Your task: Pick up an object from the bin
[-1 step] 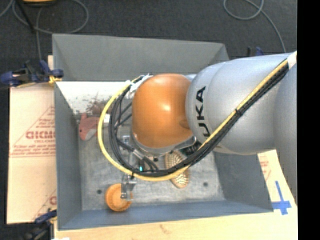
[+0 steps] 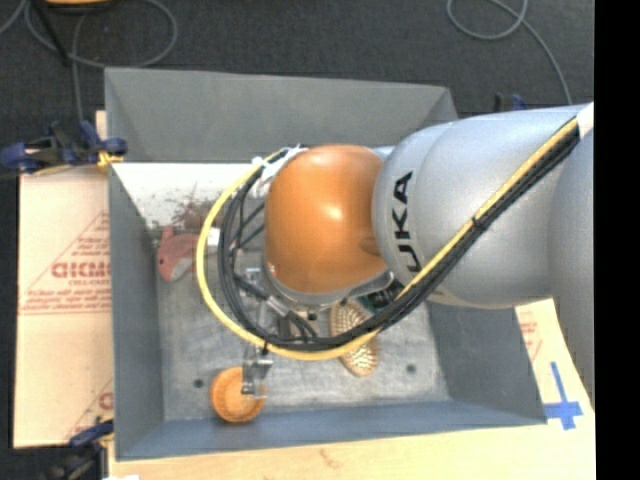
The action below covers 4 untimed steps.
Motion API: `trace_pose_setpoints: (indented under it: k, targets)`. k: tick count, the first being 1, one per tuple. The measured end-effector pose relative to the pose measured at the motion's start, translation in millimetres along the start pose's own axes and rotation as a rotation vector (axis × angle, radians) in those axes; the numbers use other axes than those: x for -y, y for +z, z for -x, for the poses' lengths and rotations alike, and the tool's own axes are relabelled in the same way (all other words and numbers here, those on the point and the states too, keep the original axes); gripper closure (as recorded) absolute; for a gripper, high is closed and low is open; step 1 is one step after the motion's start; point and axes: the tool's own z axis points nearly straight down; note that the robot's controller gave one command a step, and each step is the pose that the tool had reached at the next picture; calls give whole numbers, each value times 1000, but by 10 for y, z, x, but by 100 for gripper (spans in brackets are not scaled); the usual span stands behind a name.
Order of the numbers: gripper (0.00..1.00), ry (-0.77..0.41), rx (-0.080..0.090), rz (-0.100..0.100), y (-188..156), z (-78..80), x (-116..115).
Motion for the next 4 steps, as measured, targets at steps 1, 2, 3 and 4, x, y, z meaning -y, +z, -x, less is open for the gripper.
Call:
trace_pose_setpoints:
  k: [1,2,3,4]
  targets:
    - [0,-181,2,-1,643,-47,-49]
    - [0,-237,0,0,1004,-64,-53]
    - [0,-384,3,-1,647,-114,-24]
    - [0,-418,29,3,1298,-30,-208]
